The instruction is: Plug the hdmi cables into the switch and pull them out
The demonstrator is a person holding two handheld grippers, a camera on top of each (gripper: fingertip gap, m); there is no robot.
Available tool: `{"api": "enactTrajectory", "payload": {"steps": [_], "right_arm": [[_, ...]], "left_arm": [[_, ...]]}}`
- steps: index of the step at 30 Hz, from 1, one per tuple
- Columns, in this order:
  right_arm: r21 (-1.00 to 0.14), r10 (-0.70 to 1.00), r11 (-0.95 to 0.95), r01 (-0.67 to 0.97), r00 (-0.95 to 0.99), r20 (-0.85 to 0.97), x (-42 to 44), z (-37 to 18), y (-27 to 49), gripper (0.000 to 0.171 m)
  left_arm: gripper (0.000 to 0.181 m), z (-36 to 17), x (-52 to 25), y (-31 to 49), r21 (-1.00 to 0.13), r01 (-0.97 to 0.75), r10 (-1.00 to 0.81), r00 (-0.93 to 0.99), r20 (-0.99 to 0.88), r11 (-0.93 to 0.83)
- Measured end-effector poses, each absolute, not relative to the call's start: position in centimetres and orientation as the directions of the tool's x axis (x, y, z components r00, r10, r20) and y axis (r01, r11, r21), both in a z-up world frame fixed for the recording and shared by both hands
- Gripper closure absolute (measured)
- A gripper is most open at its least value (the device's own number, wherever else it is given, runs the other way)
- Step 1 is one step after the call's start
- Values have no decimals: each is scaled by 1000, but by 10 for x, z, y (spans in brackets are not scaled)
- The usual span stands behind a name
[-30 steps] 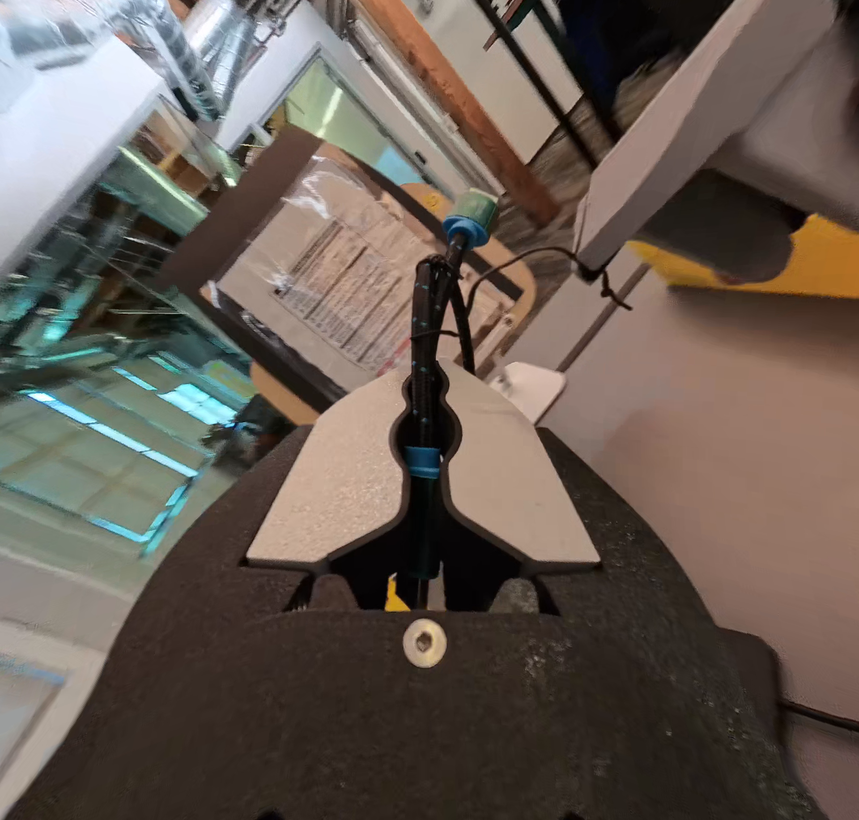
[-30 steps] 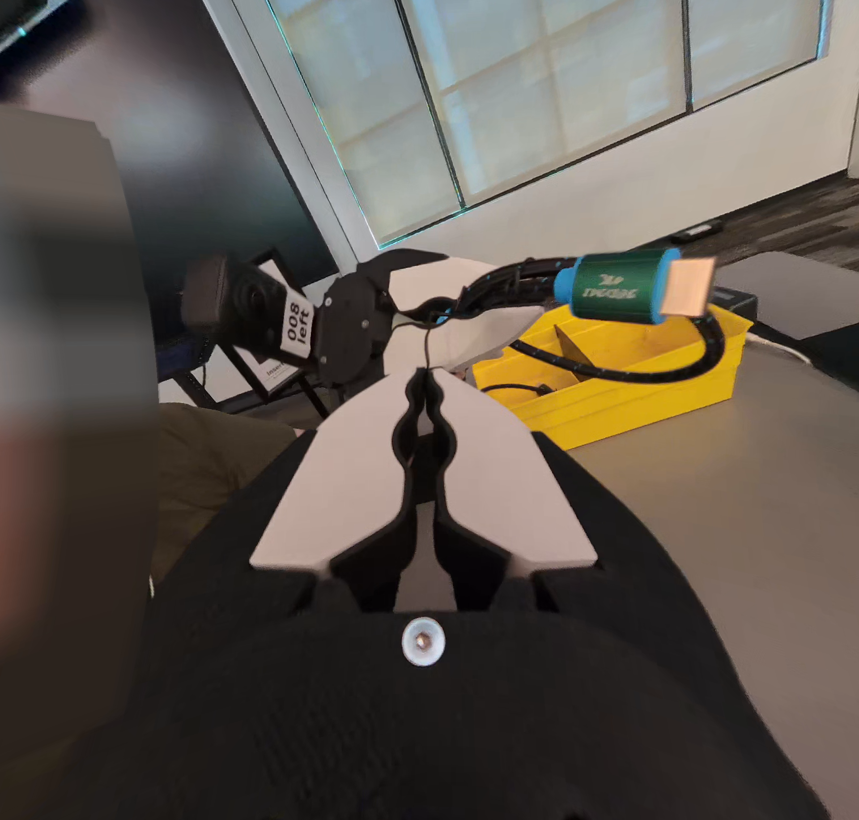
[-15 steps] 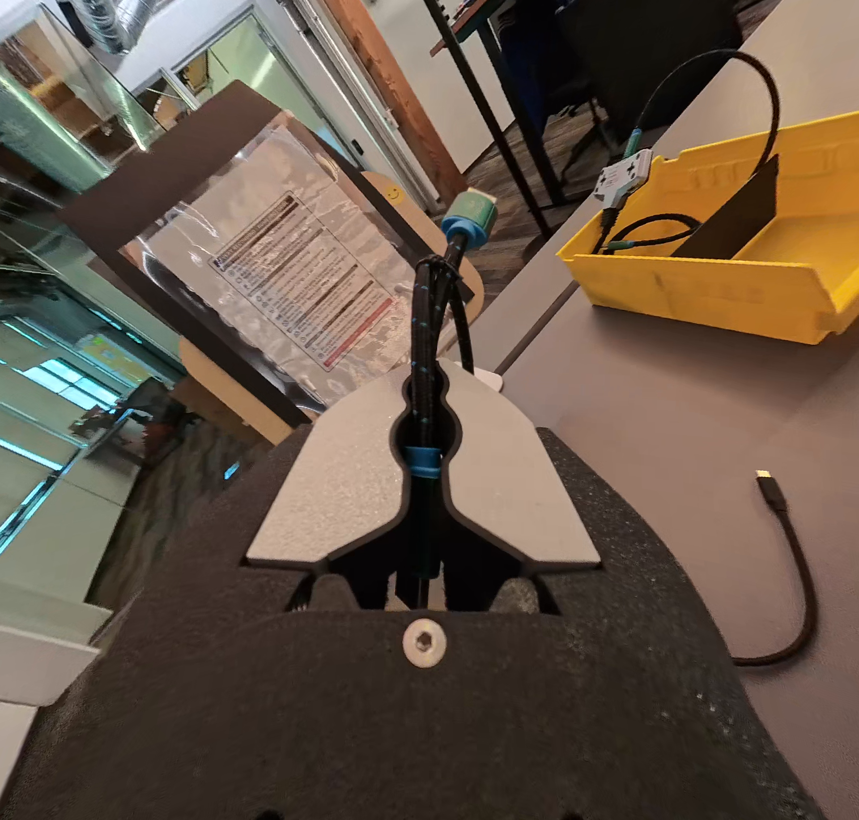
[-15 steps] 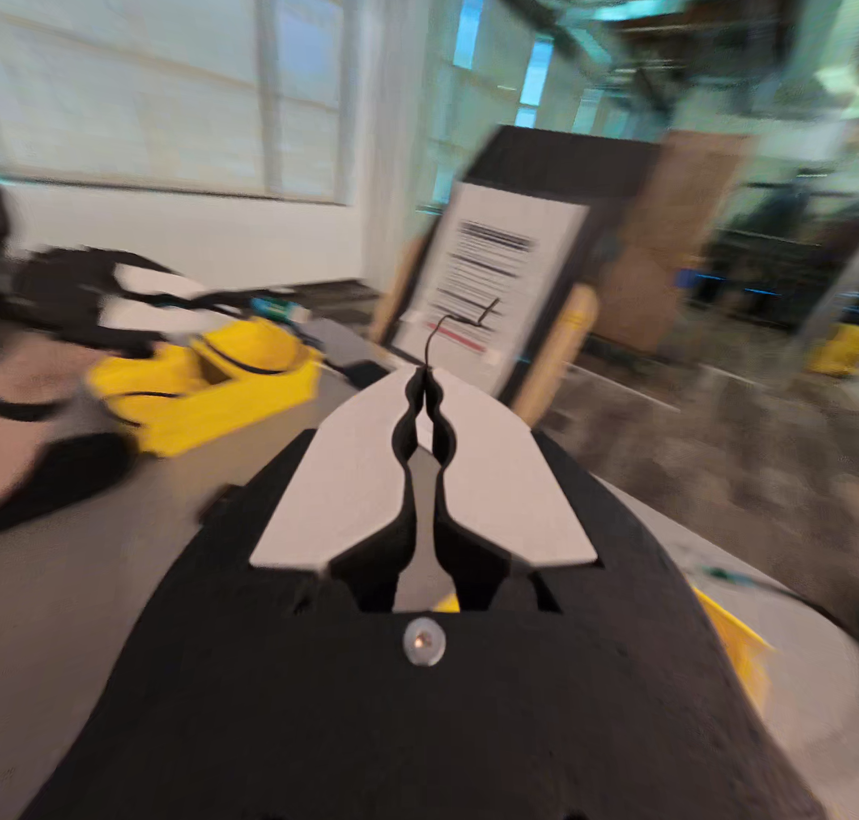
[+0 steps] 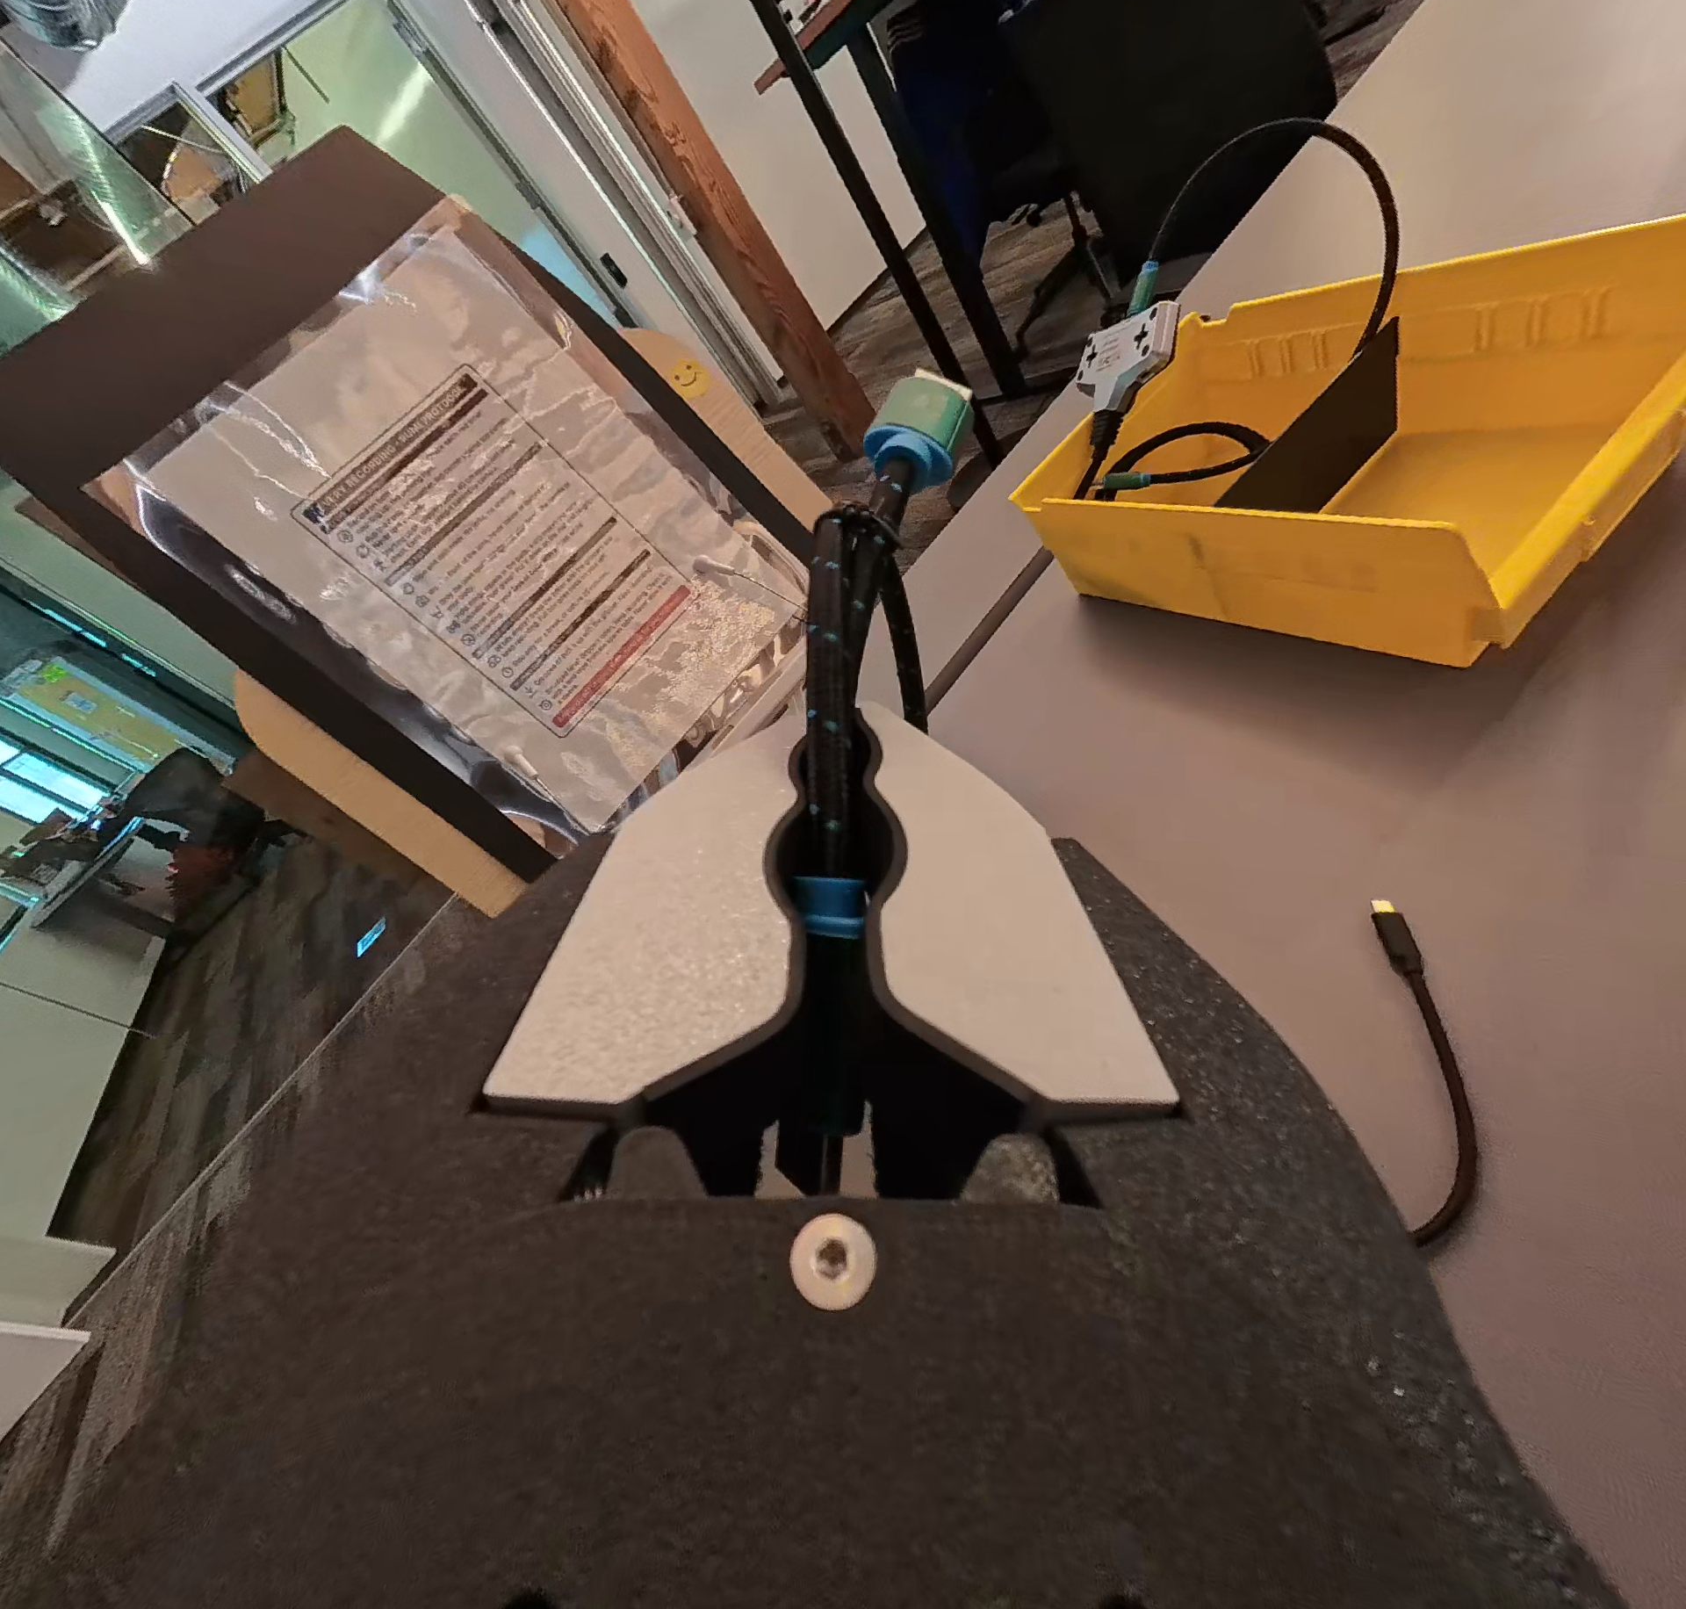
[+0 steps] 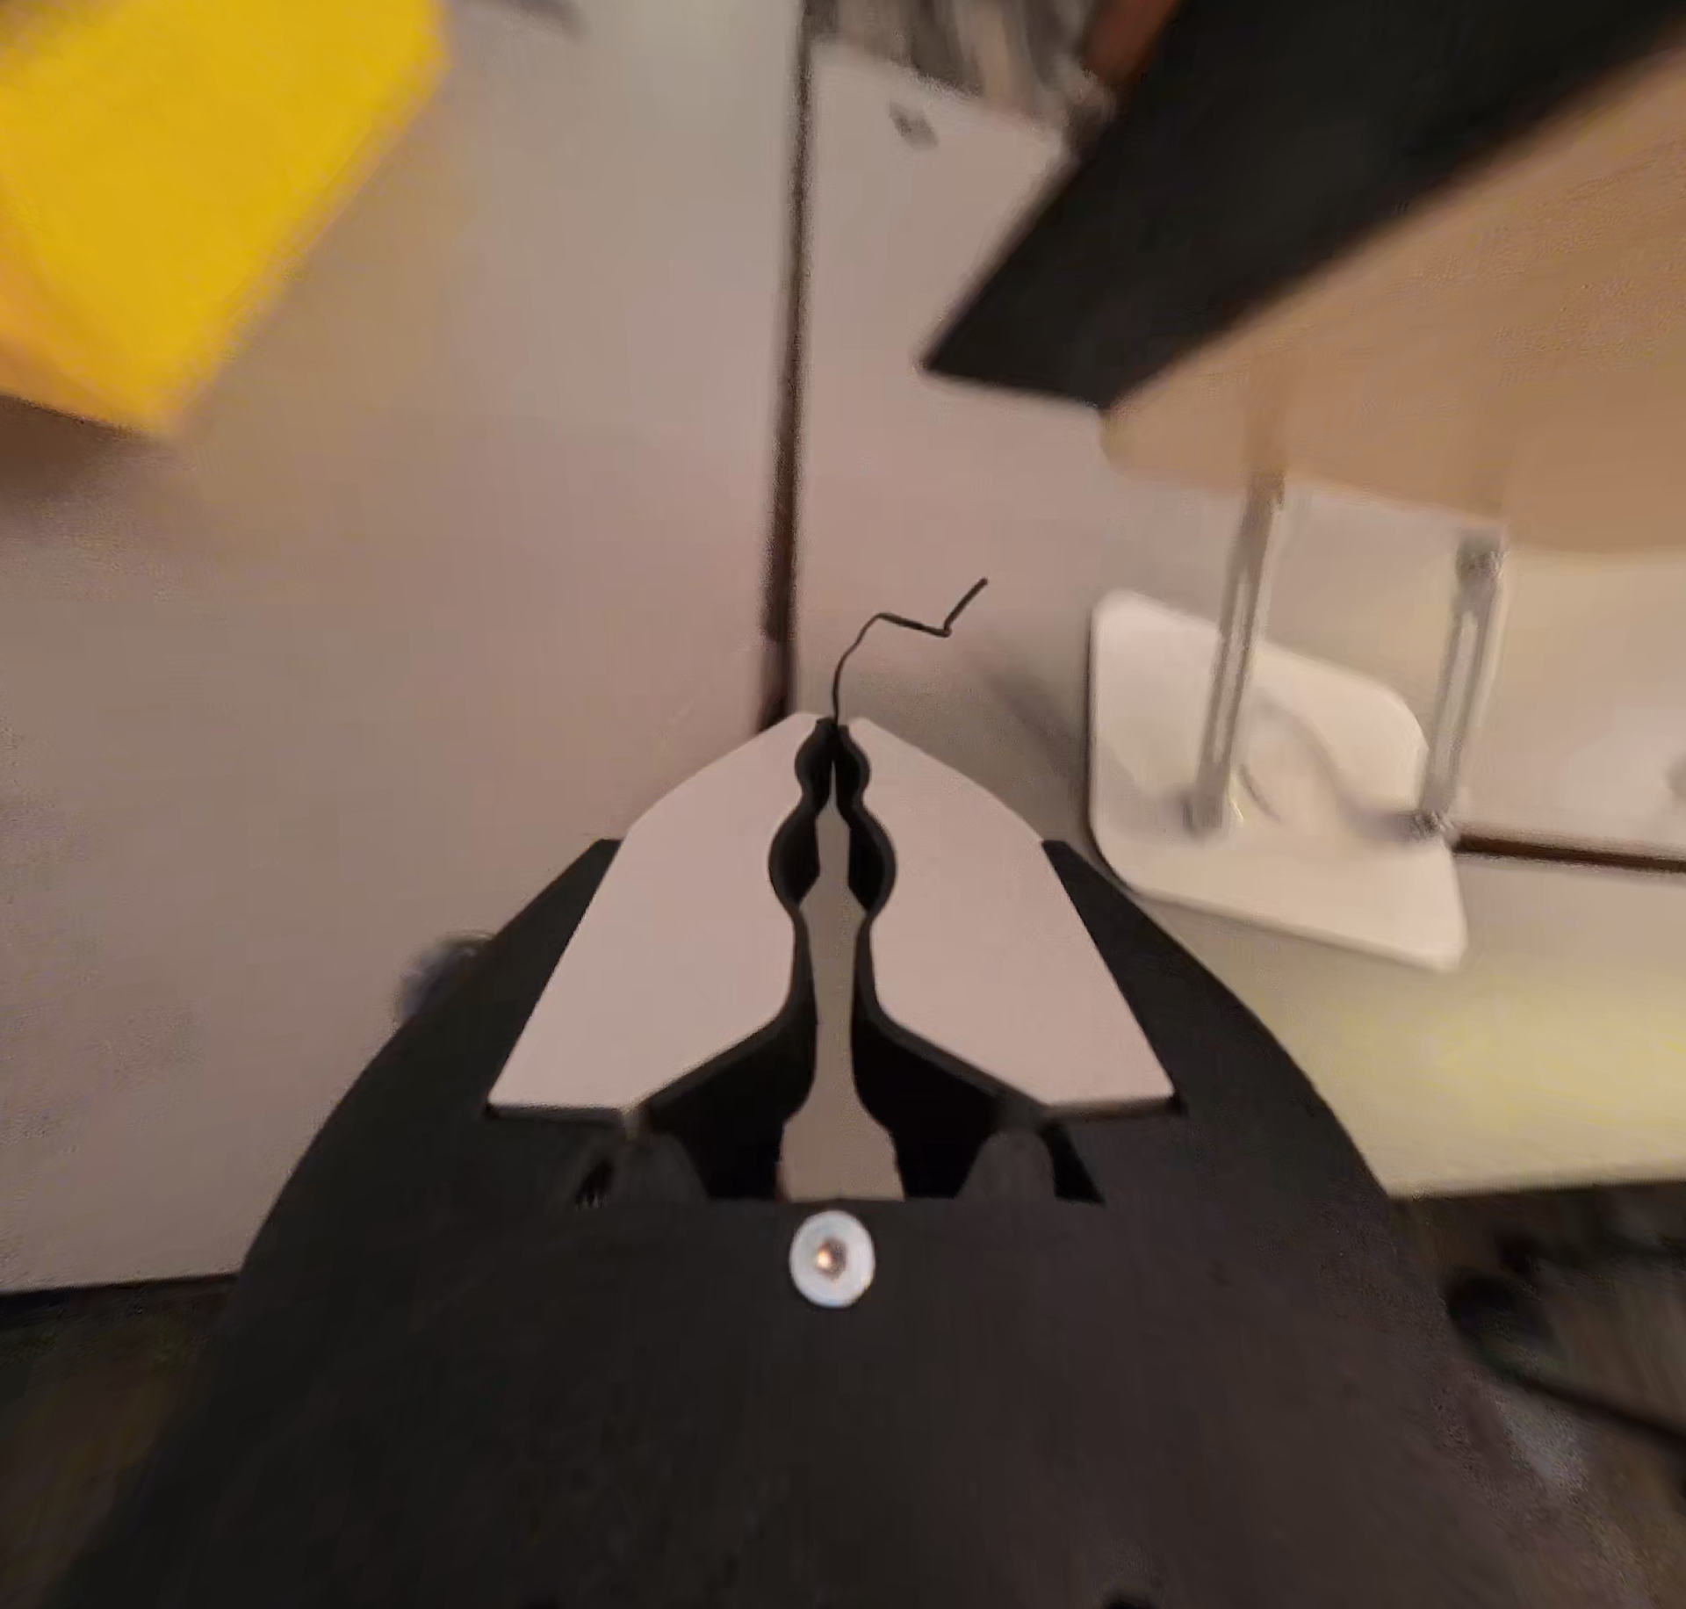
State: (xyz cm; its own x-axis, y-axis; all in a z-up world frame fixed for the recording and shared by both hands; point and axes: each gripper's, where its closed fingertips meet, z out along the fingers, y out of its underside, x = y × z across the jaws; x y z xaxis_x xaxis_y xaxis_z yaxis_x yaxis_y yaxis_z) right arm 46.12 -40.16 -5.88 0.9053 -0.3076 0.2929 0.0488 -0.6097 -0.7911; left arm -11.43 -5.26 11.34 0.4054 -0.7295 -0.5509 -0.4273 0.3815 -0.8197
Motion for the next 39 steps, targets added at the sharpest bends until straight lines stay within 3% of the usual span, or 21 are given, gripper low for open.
{"api": "enactTrajectory", "payload": {"steps": [1,4,12,15,17,21,23,27,31,33,35,37,39], "right_arm": [[-752,-326,-658,40,885,332,478,-79,-412,170],[-650,-322,-760,15,860,397,507,-120,-430,170],[-457,-300,-881,-125,894,333,532,-191,-443,169],[-495,-362,-851,-178,881,305,537,-187,-443,162],[-595,-406,-784,-177,871,276,535,-163,-438,157],[-822,-469,-567,-60,843,262,512,-72,-429,149],[-884,-447,-457,95,835,321,480,-15,-415,148],[-876,-274,-153,457,832,482,356,87,-352,147],[-815,-26,149,560,826,563,205,131,-264,148],[-833,138,285,474,840,525,127,136,-221,152],[-897,399,339,284,820,410,47,130,-187,157],[-958,632,273,93,733,251,-18,123,-162,157],[-982,729,190,-18,672,129,-54,127,-138,157]], "left_arm": [[178,113,-113,-54,-820,-429,-732,403,-549,380],[178,109,-110,-54,-820,-437,-740,396,-544,369],[178,91,-101,-50,-797,-491,-742,373,-557,352],[178,87,-98,-50,-795,-497,-750,360,-555,349],[178,86,-98,-50,-801,-491,-758,359,-544,342],[178,85,-96,-52,-822,-468,-794,337,-505,324],[178,84,-93,-53,-838,-449,-818,322,-477,311],[178,82,-88,-56,-886,-390,-879,292,-378,252],[178,84,-86,-60,-915,-340,-902,288,-322,218],[178,88,-86,-62,-921,-316,-901,292,-322,227],[178,92,-86,-65,-925,-286,-894,298,-334,250],[178,97,-87,-67,-928,-258,-888,306,-344,271],[178,104,-87,-71,-933,-213,-888,304,-345,289]]}}
